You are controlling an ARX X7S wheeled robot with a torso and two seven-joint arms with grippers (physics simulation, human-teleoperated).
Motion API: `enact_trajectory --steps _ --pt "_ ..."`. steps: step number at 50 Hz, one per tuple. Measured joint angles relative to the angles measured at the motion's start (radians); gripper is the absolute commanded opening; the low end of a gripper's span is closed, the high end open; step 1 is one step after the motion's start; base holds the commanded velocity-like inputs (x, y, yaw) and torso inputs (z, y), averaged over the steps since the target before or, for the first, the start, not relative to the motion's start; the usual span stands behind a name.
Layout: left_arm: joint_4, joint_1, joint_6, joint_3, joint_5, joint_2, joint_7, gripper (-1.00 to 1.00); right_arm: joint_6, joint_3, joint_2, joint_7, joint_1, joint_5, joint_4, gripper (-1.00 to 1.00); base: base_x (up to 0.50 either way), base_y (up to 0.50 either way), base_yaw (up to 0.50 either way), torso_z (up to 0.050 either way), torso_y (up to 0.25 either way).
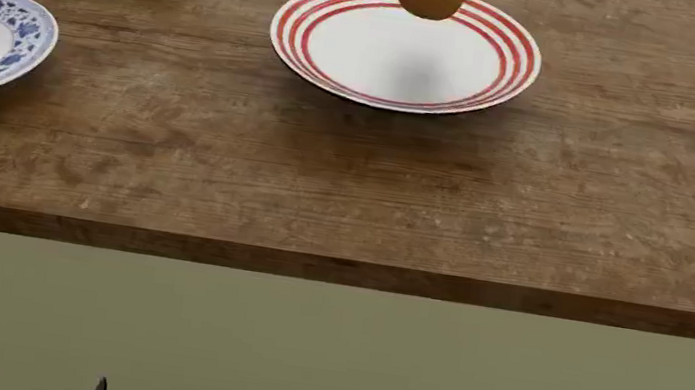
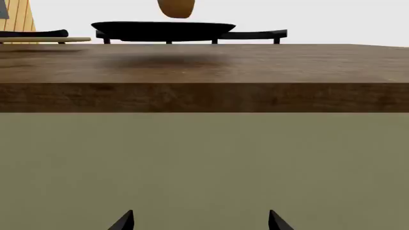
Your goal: Place all breads on the cutting board.
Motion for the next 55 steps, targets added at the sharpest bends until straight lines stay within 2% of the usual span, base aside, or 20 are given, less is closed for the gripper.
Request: enact_trajectory --steps 9,21,55 --pt "0.018 0.009 -0.01 0.045 -0.032 -0.033 -0.044 1.0 0.001 -0.085 0.066 0.086 -0.005 0.061 -0.016 1.0 0.0 0.0 0.0 0.0 0.0" --pt "0.012 0.001 -0.006 0.072 -0.061 -0.059 -0.086 1.0 -0.013 -0.133 0.11 0.139 0.002 0.088 -0.01 1.0 0.0 0.0 0.0 0.0 0.0" --pt "0.01 -0.003 0.022 0.125 -0.109 -0.106 -0.124 1.0 -0.042 -0.179 0.147 0.183 0.015 0.107 0.011 1.0 0.0 0.0 0.0 0.05 0.0"
